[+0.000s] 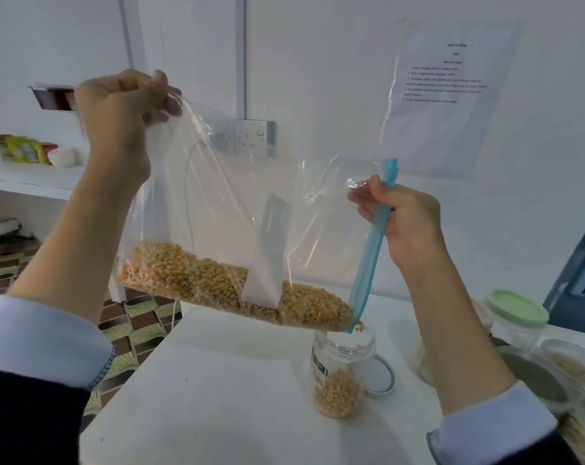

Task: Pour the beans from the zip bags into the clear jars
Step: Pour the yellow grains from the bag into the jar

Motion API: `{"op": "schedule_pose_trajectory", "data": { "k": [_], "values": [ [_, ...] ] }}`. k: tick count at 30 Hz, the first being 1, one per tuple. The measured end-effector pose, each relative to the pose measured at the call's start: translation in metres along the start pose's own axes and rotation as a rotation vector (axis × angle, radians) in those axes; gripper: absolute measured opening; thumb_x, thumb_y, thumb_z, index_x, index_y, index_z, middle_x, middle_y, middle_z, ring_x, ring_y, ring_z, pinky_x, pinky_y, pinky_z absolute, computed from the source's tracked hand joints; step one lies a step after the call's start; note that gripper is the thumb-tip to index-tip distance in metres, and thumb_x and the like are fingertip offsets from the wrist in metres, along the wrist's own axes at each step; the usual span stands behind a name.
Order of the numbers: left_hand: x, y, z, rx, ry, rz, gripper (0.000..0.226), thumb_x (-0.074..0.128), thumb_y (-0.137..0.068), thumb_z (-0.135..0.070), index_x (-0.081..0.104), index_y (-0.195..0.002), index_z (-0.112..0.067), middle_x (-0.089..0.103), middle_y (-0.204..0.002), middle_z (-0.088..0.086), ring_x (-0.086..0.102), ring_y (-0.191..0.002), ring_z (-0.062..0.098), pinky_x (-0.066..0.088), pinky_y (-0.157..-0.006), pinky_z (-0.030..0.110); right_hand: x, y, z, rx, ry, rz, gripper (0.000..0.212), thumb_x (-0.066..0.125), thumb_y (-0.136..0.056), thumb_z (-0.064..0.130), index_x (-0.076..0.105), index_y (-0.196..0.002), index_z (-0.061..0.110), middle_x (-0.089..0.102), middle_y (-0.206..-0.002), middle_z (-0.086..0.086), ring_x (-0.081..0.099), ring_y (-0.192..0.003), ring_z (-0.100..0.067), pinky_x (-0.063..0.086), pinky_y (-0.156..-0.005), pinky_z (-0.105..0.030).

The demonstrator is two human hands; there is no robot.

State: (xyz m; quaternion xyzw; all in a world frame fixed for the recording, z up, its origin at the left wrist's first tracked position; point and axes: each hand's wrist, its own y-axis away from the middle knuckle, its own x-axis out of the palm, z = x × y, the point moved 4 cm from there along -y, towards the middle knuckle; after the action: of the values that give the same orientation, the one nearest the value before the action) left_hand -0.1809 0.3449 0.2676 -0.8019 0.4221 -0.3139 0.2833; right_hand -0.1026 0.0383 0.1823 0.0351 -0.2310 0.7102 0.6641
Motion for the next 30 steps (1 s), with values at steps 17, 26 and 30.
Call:
{"op": "schedule_pose_trajectory", "data": {
  "k": [17,26,30],
  "values": [
    [0.005,0.006,-0.003,-0.032,-0.095,0.061,0.035,0.059,-0.079,-0.006,0.073,-0.053,-0.026,0.064,-0.077,-0.007,0.060,-0.087,0.017,0.047,-0.086,0.038,0.000,-0.002,-0.005,-0.006,0.028,0.008,0.016,0.061,-0.091,0.016,0.069,-0.095,0.003,0.074,-0.096,-0.007,0.070,-0.095,-0.018,0.051,-0.088,-0.034],
    [0.003,0.007,-0.004,0.005,-0.097,0.013,0.037,0.060,-0.088,-0.010,0.068,-0.054,-0.022,0.064,-0.063,-0.006,0.064,-0.064,0.018,0.053,-0.077,0.038,-0.006,0.001,-0.003,-0.035,0.027,-0.034,0.016,0.061,-0.091,0.013,0.070,-0.080,0.006,0.074,-0.081,-0.005,0.072,-0.082,-0.019,0.052,-0.089,-0.032],
    [0.001,0.005,-0.006,0.012,-0.100,-0.032,0.041,0.057,-0.090,-0.012,0.068,-0.053,-0.023,0.064,-0.060,-0.008,0.062,-0.066,0.017,0.051,-0.073,0.037,-0.006,0.000,0.000,-0.051,-0.024,-0.059,0.016,0.062,-0.090,0.011,0.069,-0.078,0.005,0.074,-0.080,-0.006,0.072,-0.078,-0.021,0.055,-0.085,-0.031]
  ]
}}
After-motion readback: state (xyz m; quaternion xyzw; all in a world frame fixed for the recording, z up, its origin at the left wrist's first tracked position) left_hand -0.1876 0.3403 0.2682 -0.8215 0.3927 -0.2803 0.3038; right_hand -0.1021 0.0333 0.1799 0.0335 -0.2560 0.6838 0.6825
